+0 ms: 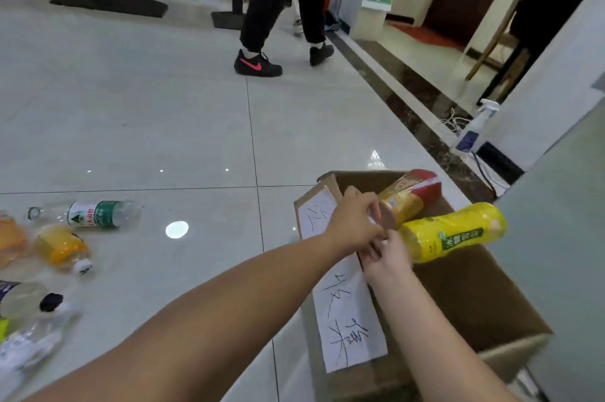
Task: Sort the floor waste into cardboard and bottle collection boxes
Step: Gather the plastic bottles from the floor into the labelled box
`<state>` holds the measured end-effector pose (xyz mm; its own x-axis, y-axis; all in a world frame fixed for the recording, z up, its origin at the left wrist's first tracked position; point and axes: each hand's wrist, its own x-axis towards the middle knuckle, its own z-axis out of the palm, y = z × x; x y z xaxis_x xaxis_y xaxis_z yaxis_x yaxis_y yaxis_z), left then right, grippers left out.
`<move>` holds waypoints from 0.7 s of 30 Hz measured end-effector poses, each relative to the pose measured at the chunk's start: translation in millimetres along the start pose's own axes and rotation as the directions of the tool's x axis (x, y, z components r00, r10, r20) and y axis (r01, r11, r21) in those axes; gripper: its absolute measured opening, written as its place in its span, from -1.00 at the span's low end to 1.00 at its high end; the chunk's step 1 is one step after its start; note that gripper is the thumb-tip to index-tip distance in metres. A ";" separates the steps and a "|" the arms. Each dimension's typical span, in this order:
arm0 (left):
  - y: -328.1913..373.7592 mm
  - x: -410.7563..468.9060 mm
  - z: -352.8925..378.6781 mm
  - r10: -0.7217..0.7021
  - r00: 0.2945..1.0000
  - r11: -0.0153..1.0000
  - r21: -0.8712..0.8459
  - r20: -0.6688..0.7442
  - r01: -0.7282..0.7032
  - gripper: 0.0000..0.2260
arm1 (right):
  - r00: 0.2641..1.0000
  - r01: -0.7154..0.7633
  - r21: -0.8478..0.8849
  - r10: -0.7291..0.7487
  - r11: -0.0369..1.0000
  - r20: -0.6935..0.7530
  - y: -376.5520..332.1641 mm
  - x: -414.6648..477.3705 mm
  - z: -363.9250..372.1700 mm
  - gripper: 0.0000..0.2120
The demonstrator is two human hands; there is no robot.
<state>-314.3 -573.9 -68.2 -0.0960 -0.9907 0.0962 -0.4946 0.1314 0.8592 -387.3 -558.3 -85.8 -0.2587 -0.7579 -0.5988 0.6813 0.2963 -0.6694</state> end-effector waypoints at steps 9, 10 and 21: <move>-4.6 -21.0 54.0 0.047 0.926 0.820 0.514 0.375 -0.250 -0.83 | 0.938 -0.289 -0.467 0.151 0.836 -0.311 -12.1 9.3 -103.5 -0.63; -3.7 -22.3 56.6 0.037 0.917 0.769 0.574 0.398 -0.280 -0.85 | 0.937 -0.310 -0.500 0.171 0.809 -0.305 -9.9 8.7 -108.9 -0.61; -2.9 -23.6 58.9 -0.098 0.839 0.437 0.780 0.536 -0.447 -0.76 | 0.915 -0.395 -0.614 0.350 0.684 -0.199 7.6 1.8 -92.9 -0.64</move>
<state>-361.5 -548.9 -102.6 -0.4946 -0.8252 -0.2728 -0.8473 0.5277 -0.0600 -446.2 -503.4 -132.8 -0.1349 -0.4742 -0.8700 0.1478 0.8586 -0.4908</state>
